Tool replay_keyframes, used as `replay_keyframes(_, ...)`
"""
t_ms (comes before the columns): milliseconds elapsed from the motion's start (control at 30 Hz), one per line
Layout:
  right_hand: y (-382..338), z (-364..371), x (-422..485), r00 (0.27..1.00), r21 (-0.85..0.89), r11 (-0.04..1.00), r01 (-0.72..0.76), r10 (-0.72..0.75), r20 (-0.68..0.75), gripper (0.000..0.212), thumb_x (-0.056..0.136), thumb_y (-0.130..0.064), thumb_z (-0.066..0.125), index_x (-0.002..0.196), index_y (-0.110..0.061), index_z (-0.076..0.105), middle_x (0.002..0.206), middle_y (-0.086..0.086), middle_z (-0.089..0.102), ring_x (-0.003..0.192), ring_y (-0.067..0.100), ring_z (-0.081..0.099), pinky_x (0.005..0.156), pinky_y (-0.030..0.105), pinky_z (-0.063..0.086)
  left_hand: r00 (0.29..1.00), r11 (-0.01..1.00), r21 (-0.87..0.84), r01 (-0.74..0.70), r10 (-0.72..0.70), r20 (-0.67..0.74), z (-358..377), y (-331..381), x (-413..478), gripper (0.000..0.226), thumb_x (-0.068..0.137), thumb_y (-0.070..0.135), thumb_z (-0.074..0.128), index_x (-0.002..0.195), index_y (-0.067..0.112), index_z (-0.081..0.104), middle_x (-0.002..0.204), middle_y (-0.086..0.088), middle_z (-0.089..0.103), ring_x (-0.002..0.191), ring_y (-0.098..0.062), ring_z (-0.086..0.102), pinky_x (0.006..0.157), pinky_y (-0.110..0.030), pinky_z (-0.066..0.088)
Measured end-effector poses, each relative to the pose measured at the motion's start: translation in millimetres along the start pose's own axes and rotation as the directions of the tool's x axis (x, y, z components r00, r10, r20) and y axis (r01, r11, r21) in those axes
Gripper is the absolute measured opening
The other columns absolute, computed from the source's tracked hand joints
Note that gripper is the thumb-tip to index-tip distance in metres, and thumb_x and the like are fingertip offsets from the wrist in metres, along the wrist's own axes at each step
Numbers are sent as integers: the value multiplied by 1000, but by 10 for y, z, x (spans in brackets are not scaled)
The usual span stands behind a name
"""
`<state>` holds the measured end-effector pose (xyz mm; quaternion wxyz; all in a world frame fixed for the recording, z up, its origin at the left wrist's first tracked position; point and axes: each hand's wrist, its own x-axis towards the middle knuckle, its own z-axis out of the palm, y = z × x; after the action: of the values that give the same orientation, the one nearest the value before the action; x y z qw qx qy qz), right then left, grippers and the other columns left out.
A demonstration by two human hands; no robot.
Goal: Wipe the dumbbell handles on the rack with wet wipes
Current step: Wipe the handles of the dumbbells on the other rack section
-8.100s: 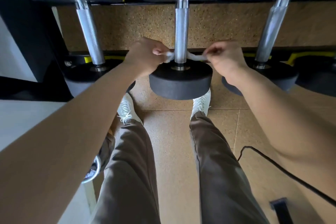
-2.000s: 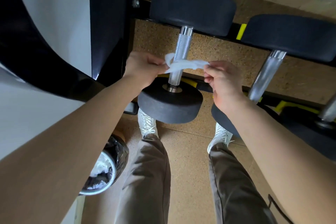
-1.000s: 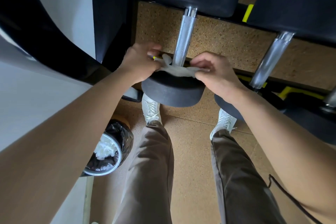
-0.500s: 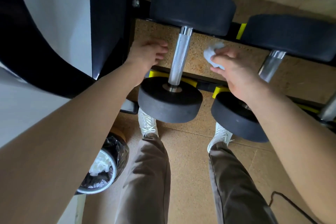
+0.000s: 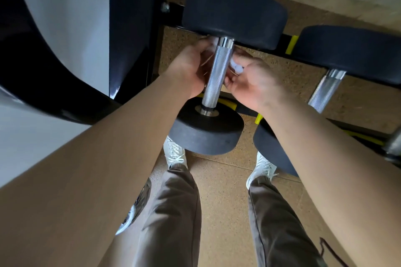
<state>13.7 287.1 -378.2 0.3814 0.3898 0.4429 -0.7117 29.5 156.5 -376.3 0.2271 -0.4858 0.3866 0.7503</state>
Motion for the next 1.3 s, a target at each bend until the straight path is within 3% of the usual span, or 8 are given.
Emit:
replay_keyframes(67,-11,-15,4,996,38,998,54,-51,-73,14,95,-4,62,88,-14,68,82,0,73,80,10,67,73,21,53,998,995,-86,-55,54,-21,-65,-30,-19,15,95,21,67,84,12,66,71,-1,66,66,-14,62,75,-27,53)
replay_keyframes(167,-41,-77,-57,991,129,987,98,-85,-105,7,86,-3,73,89,-9,71,78,2,73,68,8,68,62,17,54,986,963,-214,-162,164,-9,-114,-83,-34,8,89,9,71,96,11,68,81,1,71,68,-7,65,68,-19,54)
replay_keyframes(400,-62,-142,-272,995,482,871,96,-86,-43,3,88,4,68,90,1,68,76,9,73,71,13,68,68,18,57,989,992,-74,-105,96,-115,38,-45,5,28,83,16,78,107,6,68,79,-4,67,65,-16,63,62,-26,56)
replay_keyframes(700,-16,45,-93,980,8,992,127,-124,-156,10,86,-9,75,94,-14,71,89,0,75,76,8,70,68,19,57,944,935,-187,-301,263,-201,-268,-75,-173,7,90,7,65,87,12,67,75,0,70,72,-12,65,70,-22,52)
replay_keyframes(800,-37,-14,-111,982,31,991,128,-123,-144,9,89,-14,73,97,-16,70,94,0,76,84,10,71,68,21,56,970,963,-137,-230,216,-112,-137,-120,-198,10,90,14,58,81,16,63,81,-3,69,82,-21,62,83,-34,52)
replay_keyframes(1000,5,-285,-279,987,245,958,149,-128,-99,13,95,-13,65,106,-7,68,97,7,77,92,16,73,80,26,58,994,996,12,-91,91,-56,9,-114,-100,12,92,18,60,83,12,67,84,-7,70,79,-22,65,79,-36,54)
replay_keyframes(1167,138,-97,-152,988,43,988,151,-149,-27,16,96,-10,63,111,-13,66,117,9,73,105,19,71,90,30,57,943,960,-146,-238,193,-270,-209,-152,-237,8,89,4,63,83,8,67,81,-7,76,72,-14,71,69,-23,56)
replay_keyframes(1300,102,-174,-159,978,-67,980,185,-191,-90,11,91,-4,69,99,-10,65,105,12,75,95,21,75,81,30,59,907,957,-6,-290,273,-321,-346,-217,-315,8,85,0,66,81,7,67,74,-6,71,70,-14,67,72,-24,53)
